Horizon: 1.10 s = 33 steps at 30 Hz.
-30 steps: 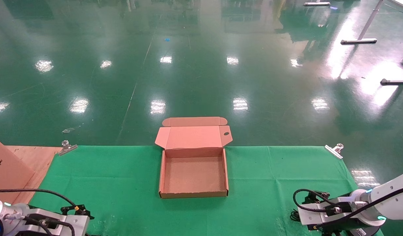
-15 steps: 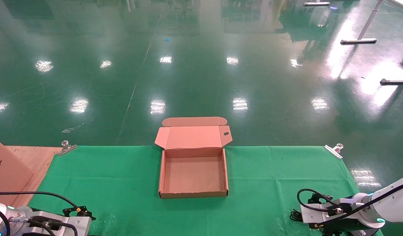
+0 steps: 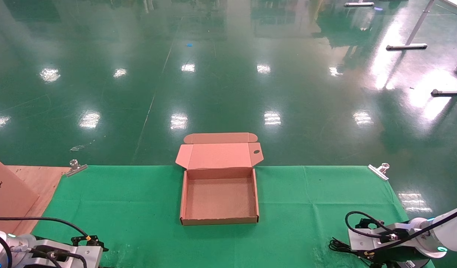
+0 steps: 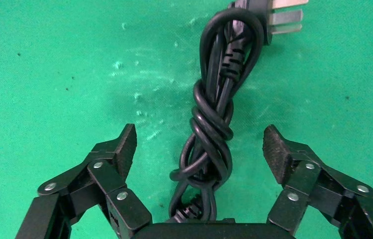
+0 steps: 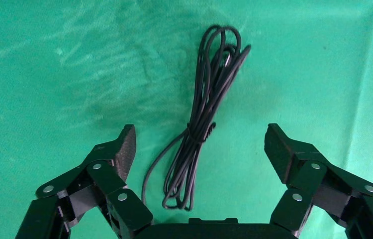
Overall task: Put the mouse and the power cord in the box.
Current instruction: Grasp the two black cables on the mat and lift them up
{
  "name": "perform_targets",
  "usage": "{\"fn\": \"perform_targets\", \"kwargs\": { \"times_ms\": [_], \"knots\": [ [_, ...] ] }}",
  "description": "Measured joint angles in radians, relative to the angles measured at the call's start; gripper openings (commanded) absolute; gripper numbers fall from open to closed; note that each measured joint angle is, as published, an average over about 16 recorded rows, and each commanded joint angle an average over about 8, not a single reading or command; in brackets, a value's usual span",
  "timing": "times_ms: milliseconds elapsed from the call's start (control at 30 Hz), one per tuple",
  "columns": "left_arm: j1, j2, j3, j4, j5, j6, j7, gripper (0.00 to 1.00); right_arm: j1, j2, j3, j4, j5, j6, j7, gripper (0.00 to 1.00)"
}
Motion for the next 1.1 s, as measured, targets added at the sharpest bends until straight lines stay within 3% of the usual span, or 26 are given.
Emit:
{"fn": "perform_targets", "kwargs": {
  "times_ms": [1100],
  "knots": [
    [-0.014,0.015,0.004,0.057,0.005,0.008,0.039,0.00,0.031,0.001,0.014,-0.109,0.020,0.005,-0.081,0.00]
  ]
}}
